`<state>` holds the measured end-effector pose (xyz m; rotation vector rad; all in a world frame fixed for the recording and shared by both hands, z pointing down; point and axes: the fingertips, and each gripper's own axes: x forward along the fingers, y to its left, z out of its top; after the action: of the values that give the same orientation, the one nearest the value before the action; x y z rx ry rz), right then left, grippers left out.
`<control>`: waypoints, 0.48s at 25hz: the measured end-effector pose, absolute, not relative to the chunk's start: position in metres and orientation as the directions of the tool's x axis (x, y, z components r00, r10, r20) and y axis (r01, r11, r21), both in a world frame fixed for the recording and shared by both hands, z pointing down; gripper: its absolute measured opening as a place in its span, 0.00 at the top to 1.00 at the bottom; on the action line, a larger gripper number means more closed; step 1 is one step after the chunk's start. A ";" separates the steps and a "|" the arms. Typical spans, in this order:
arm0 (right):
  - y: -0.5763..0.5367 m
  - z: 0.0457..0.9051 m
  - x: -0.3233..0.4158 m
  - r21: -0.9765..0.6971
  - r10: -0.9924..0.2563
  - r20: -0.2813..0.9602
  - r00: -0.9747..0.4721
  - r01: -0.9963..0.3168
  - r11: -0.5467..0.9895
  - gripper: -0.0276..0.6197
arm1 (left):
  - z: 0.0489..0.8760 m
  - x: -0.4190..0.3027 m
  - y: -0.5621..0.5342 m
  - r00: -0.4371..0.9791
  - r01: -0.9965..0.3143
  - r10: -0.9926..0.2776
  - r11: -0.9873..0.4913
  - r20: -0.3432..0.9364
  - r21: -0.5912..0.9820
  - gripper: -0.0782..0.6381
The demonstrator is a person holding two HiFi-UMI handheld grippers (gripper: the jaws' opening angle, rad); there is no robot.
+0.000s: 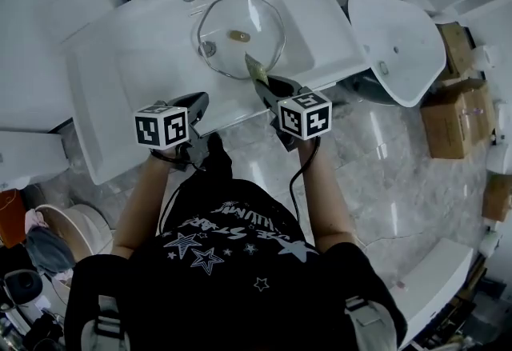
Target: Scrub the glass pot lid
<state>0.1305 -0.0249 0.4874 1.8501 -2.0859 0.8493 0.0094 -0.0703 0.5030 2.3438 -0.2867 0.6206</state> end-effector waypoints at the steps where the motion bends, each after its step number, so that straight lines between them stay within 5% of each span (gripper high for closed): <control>1: -0.022 0.486 0.126 -0.268 -0.832 0.524 -0.181 -0.963 0.041 0.86 | 0.501 0.005 -0.066 0.863 -0.362 -0.039 -0.742 0.503 0.564 0.88; 12: 0.018 0.462 0.110 -0.256 -0.875 0.465 -0.133 -0.967 0.011 0.86 | 0.484 -0.022 -0.033 0.871 -0.373 -0.078 -0.748 0.484 0.549 0.88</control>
<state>0.1104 0.0180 0.4621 1.9433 -2.1017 0.7808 -0.0223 -0.0329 0.4842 2.3727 -0.3242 0.5779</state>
